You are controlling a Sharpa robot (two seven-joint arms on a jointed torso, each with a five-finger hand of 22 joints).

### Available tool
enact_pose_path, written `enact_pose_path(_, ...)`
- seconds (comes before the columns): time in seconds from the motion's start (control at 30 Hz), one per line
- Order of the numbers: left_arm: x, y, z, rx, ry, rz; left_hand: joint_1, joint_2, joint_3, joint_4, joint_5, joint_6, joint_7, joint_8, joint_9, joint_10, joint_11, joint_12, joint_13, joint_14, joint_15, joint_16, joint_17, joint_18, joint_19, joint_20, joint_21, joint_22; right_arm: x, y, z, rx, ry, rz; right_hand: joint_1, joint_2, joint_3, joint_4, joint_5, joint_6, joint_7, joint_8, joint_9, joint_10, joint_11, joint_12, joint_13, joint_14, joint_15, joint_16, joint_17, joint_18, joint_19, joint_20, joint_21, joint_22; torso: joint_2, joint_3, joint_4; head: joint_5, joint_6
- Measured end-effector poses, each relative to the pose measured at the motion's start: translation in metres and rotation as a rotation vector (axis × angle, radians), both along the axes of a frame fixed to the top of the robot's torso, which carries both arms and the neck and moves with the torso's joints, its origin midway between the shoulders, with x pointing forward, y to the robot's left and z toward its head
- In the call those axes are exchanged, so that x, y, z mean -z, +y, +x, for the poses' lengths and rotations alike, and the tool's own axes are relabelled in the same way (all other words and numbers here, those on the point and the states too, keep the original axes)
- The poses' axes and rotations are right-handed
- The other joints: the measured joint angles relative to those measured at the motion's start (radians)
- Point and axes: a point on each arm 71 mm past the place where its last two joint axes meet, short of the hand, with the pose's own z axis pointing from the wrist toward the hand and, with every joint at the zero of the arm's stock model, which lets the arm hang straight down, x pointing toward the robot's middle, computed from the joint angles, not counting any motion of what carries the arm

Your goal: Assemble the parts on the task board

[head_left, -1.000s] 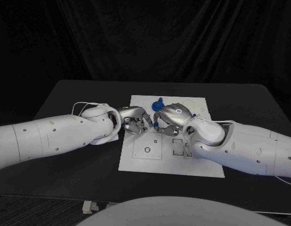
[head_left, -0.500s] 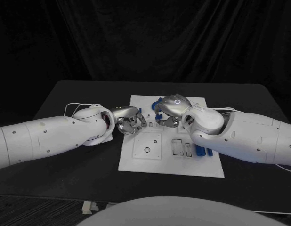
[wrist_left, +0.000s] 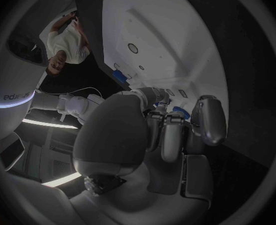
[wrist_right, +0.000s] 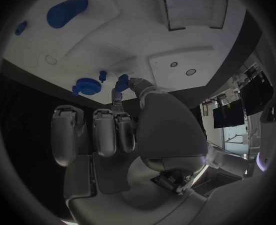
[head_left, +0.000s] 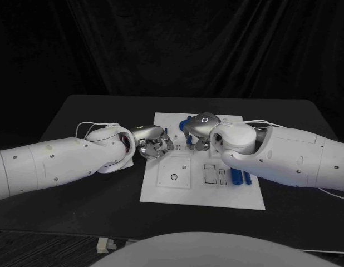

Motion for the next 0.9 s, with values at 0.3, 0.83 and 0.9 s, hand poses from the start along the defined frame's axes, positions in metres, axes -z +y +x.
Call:
enact_pose_path(0.3, -0.0002, -0.0010, -0.0004, 0.002, 0.000, -0.002, 0.000, 0.000, 0.000, 0.000, 0.000, 0.000, 0.000, 0.000, 0.000, 0.000, 0.000, 0.000, 0.000, -0.004, 0.004, -0.004, 0.000, 0.000, 0.000, 0.000, -0.006, 0.000, 0.0039, 0.0012, 0.0017, 0.004, 0.016, -0.033, 0.000, 0.000, 0.003, -0.003, -0.008, 0.000, 0.000, -0.004, 0.000, 0.000, 0.000, 0.000, 0.000, 0.000, 0.000, 0.000, 0.000, 0.000, 0.000, 0.000, 0.000, 0.000, 0.002, 0.0005, 0.0001, 0.000, 0.000)
enact_pose_path(0.83, -0.0002, -0.0010, -0.0005, 0.002, 0.000, -0.001, -0.002, 0.002, 0.000, 0.000, 0.000, 0.000, 0.000, 0.000, -0.001, -0.001, 0.001, 0.000, 0.000, -0.004, 0.003, -0.004, 0.000, 0.000, 0.000, 0.000, -0.006, 0.000, 0.0051, 0.0036, 0.0019, 0.000, 0.016, -0.036, 0.000, 0.000, 0.003, -0.003, -0.012, -0.004, 0.004, -0.008, 0.001, 0.000, 0.000, 0.000, 0.000, 0.000, 0.000, 0.001, 0.000, 0.000, 0.000, 0.000, 0.000, 0.001, 0.003, 0.0021, -0.0012, 0.002, 0.000)
enact_pose_path(0.9, -0.0002, -0.0011, -0.0005, 0.002, 0.000, -0.001, -0.004, 0.004, 0.000, 0.000, 0.000, 0.000, 0.000, 0.000, -0.002, -0.004, 0.004, 0.000, 0.000, -0.004, 0.003, -0.004, 0.000, 0.000, 0.000, 0.000, -0.006, 0.000, 0.0054, 0.0037, 0.0019, 0.000, 0.017, -0.036, 0.000, 0.000, 0.005, -0.006, -0.012, -0.013, 0.003, -0.009, 0.001, 0.000, 0.000, 0.000, 0.000, 0.000, 0.000, 0.001, 0.000, 0.000, 0.000, 0.000, 0.000, 0.001, 0.003, 0.0022, -0.0012, 0.003, 0.000)
